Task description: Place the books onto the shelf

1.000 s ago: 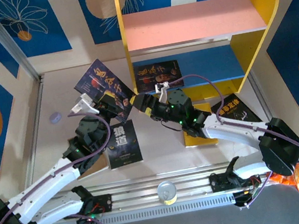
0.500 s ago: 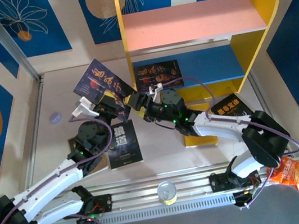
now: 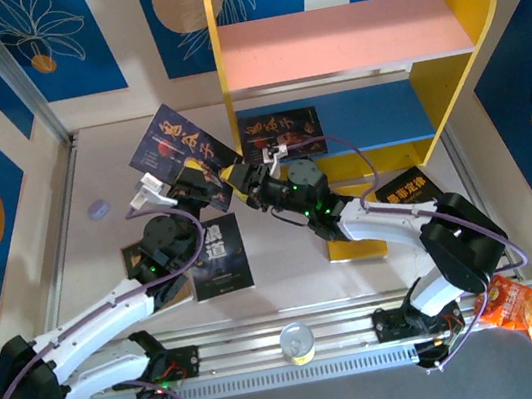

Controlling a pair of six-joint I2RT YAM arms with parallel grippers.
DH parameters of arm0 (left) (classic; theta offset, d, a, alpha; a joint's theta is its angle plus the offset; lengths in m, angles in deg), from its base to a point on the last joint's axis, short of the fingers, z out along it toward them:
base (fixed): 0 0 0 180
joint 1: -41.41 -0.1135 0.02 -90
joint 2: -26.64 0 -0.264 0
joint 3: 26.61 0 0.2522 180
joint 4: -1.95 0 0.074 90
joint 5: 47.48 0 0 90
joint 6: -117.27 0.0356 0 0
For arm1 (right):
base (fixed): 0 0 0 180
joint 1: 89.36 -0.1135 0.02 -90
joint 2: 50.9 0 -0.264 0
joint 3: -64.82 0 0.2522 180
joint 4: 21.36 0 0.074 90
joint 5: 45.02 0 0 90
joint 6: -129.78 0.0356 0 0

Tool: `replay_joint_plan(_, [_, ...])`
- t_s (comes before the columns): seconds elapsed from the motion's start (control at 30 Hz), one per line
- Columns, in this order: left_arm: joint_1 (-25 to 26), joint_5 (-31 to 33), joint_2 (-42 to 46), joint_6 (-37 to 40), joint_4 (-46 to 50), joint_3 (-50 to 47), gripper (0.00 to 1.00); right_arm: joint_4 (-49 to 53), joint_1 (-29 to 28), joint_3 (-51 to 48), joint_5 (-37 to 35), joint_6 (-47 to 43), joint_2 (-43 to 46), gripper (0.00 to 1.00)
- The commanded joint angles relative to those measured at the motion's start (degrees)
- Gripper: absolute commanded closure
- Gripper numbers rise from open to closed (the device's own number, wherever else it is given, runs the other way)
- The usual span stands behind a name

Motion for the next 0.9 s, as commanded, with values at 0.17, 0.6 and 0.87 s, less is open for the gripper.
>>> replay_joint_plan(0.17, [2.08, -1.29, -0.05, -2.29, -4.95, 0.17, 1.0, -1.01, 0.01, 0.25, 1.19, -2.14, 2.21, 0.76])
replay_joint_plan(0.6, [1.13, -4.64, 4.01, 6.85, 7.73, 4.17, 0.33, 7.39, 1.64, -0.81, 4.44, -13.04, 10.05, 0.95])
replay_joint_plan(0.87, [-2.6, -11.03, 8.07, 18.12, 40.57, 19.26, 0.15, 24.32, 7.64, 2.41, 15.51, -25.67, 18.97, 0.96])
